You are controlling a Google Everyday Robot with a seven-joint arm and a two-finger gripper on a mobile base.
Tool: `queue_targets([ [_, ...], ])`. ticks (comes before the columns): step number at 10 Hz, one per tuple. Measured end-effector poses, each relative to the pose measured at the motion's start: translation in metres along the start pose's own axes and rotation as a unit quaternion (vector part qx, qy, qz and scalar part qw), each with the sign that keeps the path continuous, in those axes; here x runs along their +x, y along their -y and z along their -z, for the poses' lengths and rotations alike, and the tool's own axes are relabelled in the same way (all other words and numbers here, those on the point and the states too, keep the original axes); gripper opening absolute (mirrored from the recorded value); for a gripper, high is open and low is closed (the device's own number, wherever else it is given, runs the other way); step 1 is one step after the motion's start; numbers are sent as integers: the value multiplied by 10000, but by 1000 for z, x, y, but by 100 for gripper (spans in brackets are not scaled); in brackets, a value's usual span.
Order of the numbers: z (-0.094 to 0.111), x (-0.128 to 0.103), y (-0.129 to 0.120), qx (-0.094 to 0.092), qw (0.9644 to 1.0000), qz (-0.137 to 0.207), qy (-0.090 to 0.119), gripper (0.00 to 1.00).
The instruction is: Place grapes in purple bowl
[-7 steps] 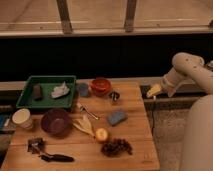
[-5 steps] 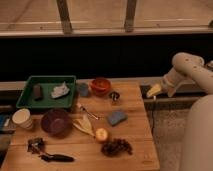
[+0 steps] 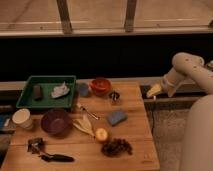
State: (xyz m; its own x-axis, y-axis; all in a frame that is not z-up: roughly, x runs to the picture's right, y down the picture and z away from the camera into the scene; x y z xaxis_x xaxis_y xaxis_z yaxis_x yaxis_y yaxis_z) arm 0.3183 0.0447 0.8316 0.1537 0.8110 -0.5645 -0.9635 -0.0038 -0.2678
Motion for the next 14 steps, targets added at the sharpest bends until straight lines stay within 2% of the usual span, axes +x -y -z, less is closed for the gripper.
queue_targets([
  [12,0,0,0,19,10000,8,3,80],
  [14,6,8,-5,57,9998,129,144,80],
])
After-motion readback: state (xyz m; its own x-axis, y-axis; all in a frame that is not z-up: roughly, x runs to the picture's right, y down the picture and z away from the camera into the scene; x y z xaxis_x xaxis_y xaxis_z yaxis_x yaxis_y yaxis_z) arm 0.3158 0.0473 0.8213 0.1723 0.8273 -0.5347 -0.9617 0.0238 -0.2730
